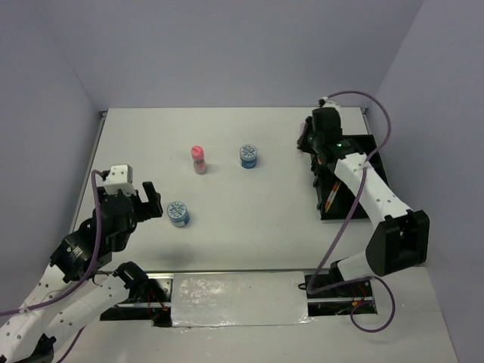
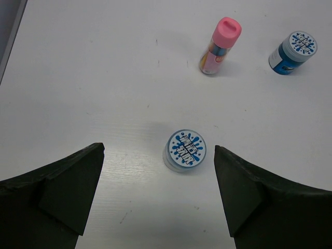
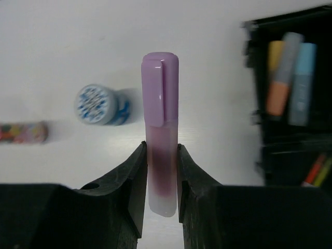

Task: Sort the stationery into containers
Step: Place the stationery in the storage box.

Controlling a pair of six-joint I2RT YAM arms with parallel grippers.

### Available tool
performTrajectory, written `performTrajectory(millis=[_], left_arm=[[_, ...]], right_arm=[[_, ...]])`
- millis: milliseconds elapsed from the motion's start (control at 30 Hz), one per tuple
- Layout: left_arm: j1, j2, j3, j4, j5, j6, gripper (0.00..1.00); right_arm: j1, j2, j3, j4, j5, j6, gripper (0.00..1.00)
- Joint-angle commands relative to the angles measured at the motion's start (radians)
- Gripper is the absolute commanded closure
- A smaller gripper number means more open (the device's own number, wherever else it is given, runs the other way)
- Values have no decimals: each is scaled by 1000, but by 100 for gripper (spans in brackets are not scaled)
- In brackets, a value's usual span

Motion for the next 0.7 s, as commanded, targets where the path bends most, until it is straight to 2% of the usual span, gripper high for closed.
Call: performTrajectory(millis=[0, 100, 233, 367, 533, 667], left_arm=[[4, -15, 10, 37, -1, 25, 1], [4, -22, 7, 40, 5, 28, 1], [4, -22, 7, 43, 11, 30, 1], [4, -12, 6, 46, 19, 37, 1], [4, -9, 4, 48, 22, 37, 1], [4, -2, 5, 51, 26, 41, 1]], right_arm=[[-146, 44, 67, -93, 89, 6, 100], [-256, 85, 90, -81, 144, 64, 100], [-341, 177, 130, -63, 161, 108, 100], [-369, 306, 260, -112, 143, 99, 100], [-372, 418, 328, -144, 141, 98, 98], [-372, 413, 293, -106, 112, 108, 86]])
